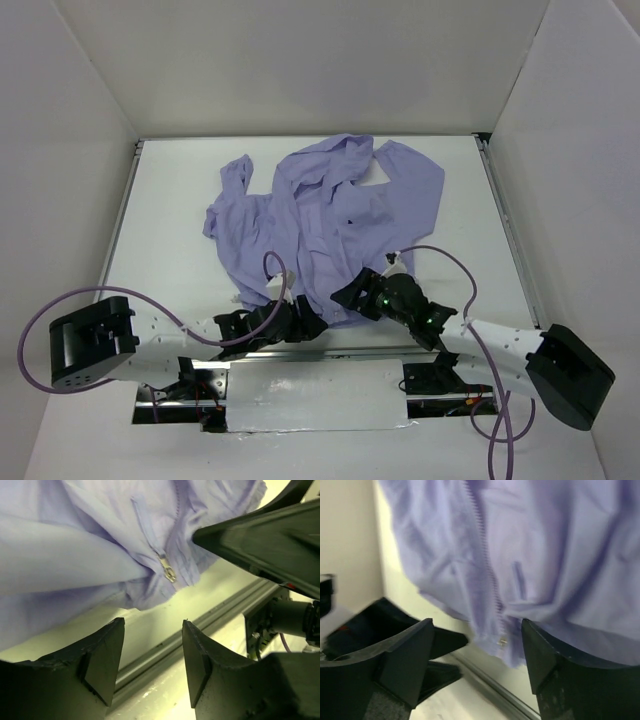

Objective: Zip up the jacket

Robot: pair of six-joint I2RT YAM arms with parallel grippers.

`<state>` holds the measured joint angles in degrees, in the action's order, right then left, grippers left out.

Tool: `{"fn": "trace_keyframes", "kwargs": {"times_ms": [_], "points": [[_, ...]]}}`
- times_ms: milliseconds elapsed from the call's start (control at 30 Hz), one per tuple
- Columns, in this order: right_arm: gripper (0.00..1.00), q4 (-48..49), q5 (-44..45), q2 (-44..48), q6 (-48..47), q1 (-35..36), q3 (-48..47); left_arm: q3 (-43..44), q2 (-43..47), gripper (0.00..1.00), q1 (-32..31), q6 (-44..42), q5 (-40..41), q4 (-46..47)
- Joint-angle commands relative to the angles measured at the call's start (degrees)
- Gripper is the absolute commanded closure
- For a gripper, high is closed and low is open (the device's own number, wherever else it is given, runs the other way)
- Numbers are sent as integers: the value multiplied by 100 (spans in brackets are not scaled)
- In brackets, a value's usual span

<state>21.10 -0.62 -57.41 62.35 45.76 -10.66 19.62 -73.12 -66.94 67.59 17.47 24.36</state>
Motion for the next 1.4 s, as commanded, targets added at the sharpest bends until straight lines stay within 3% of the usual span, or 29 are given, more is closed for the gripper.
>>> {"fn": "trace_keyframes", "kwargs": {"times_ms": [0,167,233,333,367,433,600,1000,1167,1367], "points": [[24,-1133,448,335,-302,3,-77,262,-79,38,-126,192,-78,183],[42,-1214,423,336,-302,-5,55,508,-483,38,-144,500,-139,112],[47,-820,239,152,-285,-6,195,561,-658,38,-153,579,-209,244],[67,-152,28,-226,-276,3,336,605,-782,42,-162,667,-148,280],[84,-2,-77,-358,-276,3,284,587,-765,46,-162,728,-61,219],[90,139,-209,-699,-250,38,222,543,-660,49,-162,764,27,157],[97,561,-237,-1061,-65,319,125,395,-159,48,-170,861,405,-370],[99,1343,202,-2651,831,1321,-630,-203,1545,48,-153,1651,951,-2022],[98,1792,89,-3127,972,1383,-929,-318,1836,48,-153,2117,1012,-2795],[97,1705,185,-3198,858,1392,-1123,-493,1907,50,-153,2443,1179,-2858]]}}
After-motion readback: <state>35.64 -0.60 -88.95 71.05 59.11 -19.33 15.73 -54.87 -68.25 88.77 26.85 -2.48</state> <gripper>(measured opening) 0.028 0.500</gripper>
